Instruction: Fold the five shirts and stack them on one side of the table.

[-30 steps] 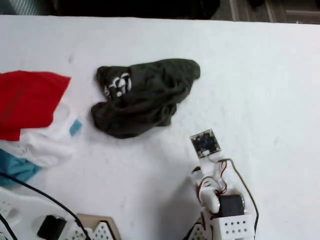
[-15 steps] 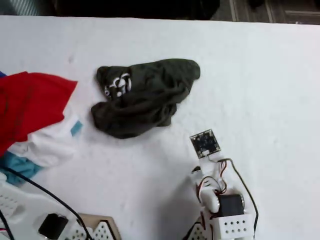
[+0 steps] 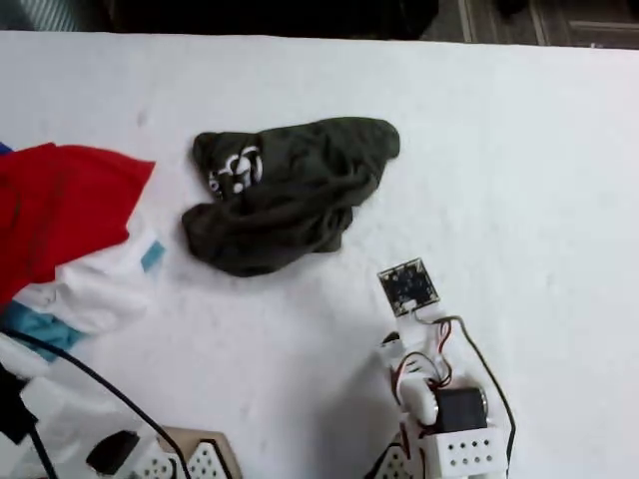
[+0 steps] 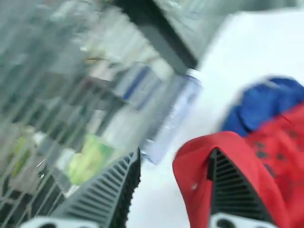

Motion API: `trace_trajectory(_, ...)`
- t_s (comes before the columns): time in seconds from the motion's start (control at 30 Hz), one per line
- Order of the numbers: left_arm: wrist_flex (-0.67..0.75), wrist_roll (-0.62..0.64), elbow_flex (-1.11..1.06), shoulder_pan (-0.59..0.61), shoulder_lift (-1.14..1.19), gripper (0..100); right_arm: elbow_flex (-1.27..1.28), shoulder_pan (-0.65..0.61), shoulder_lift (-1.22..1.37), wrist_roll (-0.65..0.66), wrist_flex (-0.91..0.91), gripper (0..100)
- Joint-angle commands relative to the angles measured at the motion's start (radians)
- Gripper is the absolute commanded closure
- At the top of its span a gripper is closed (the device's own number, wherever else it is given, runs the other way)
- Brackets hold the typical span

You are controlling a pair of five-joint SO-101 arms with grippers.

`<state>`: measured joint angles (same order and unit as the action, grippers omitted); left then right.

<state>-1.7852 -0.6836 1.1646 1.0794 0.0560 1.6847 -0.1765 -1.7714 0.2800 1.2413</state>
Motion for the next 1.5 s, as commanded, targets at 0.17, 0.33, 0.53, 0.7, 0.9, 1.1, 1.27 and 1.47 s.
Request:
trace_trajectory(0.17, -0.003, -0.081, -0.741, -0.133, -0.237, 76, 0.006, 0.007, 0.001, 0.002, 0.010, 97.8)
trace_trajectory(0.33, -0.003, -0.057, -1.045, -0.243, -0.383, 76, -0.002, 0.045, 0.001, 0.003, -0.030, 97.8)
trace_trajectory(0.53, -0.003, 0.009, -1.352, -0.412, -0.484, 76, -0.068, 0.077, 0.001, 0.103, -0.232, 98.0)
trace_trajectory(0.7, -0.005, 0.098, -1.468, -0.527, -0.529, 76, -0.204, 0.081, 0.013, 0.242, -0.246, 97.9)
trace_trajectory(0.9, -0.002, 0.212, -1.399, -0.573, -0.631, 76, -0.488, 0.081, 0.234, 0.244, -0.133, 97.8)
trace_trajectory(1.1, 0.011, 0.381, -1.280, -0.432, -0.699, 76, -1.028, 0.018, 0.797, 0.238, 0.035, 97.9)
trace_trajectory(1.27, 0.017, 0.405, -1.281, -0.194, -0.704, 76, -1.441, -0.090, 1.198, 0.236, 0.180, 97.8)
trace_trajectory(1.47, 0.012, 0.362, -1.284, -0.013, -0.697, 76, -1.768, -0.260, 1.529, 0.235, 0.268, 96.5)
